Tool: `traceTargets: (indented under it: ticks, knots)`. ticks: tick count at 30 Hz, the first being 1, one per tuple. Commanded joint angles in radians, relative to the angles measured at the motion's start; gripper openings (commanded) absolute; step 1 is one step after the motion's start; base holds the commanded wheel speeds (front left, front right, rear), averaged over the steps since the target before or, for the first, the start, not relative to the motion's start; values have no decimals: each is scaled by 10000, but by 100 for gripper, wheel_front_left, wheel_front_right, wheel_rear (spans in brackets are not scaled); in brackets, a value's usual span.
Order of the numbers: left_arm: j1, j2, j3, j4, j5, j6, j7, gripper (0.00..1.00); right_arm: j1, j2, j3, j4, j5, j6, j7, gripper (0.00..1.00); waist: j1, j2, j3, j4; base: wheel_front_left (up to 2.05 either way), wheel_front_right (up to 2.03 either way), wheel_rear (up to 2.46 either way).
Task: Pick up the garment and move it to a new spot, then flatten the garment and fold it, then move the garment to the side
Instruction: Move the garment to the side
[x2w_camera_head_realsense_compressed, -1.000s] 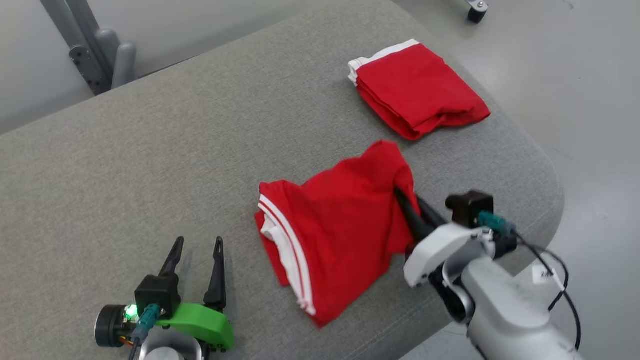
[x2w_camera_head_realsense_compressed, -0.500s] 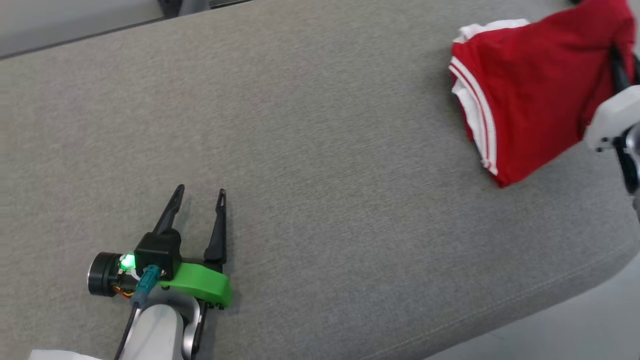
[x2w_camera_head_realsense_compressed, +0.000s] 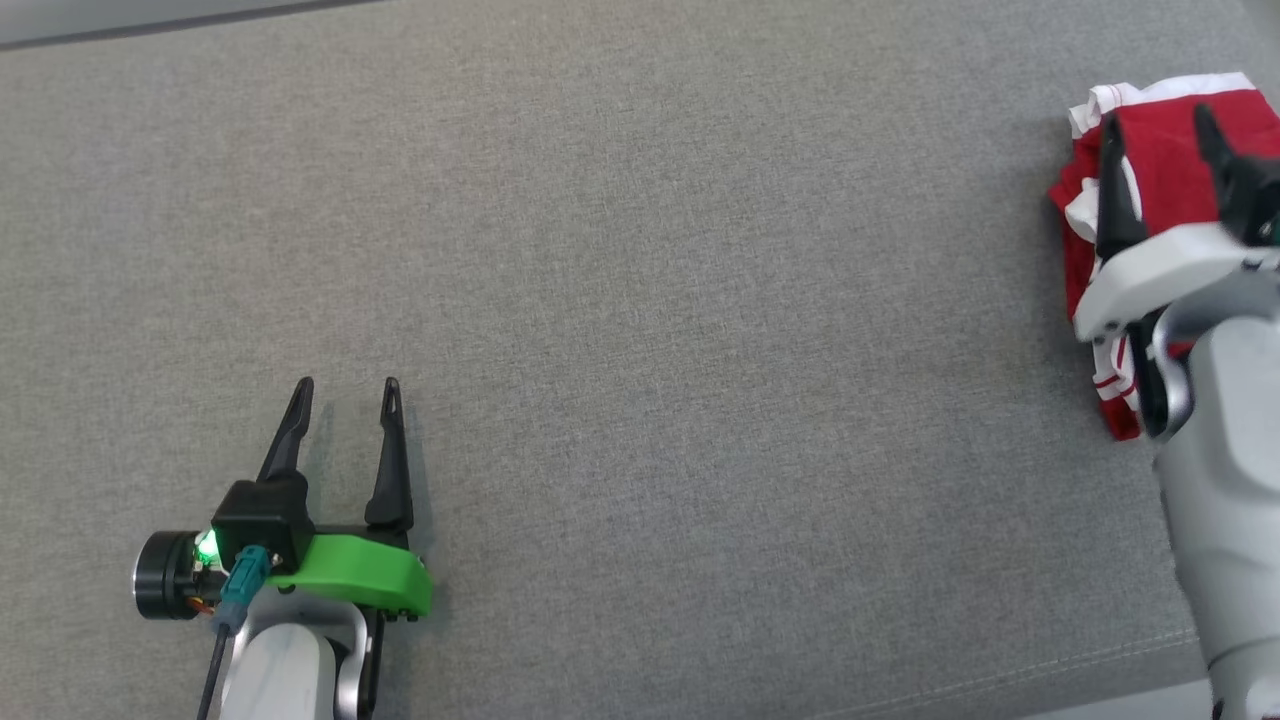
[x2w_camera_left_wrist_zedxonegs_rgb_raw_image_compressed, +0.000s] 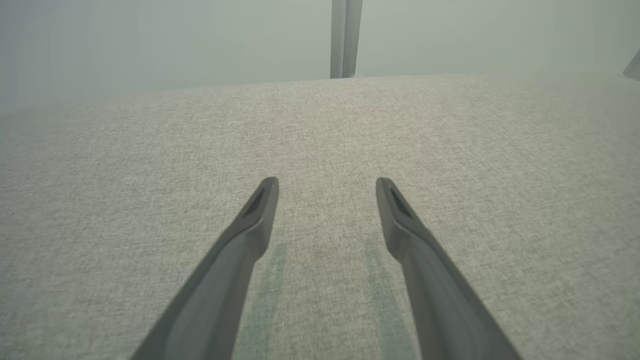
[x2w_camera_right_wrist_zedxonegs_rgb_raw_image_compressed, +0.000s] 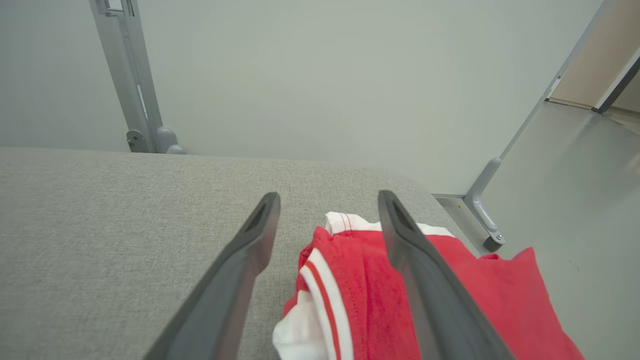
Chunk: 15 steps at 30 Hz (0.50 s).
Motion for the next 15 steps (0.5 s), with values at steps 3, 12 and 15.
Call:
traceTargets:
  ticks: [3,12,15]
  knots:
    - [305,34,84,38,-165,87,4,100,1144,412,603,-737,521,-18,-22,100,0,0,-651,243,0,0,0]
    - [902,32,88,161,-667,330,4,100,3948,1400,2023,-1929,1737,-18,-25,100,0,0,-1573,813,0,0,0]
    - [1105,35,119,210,-728,358,4,100,4538,1601,2344,-2118,2057,-17,-25,100,0,0,-1840,999,0,0,0]
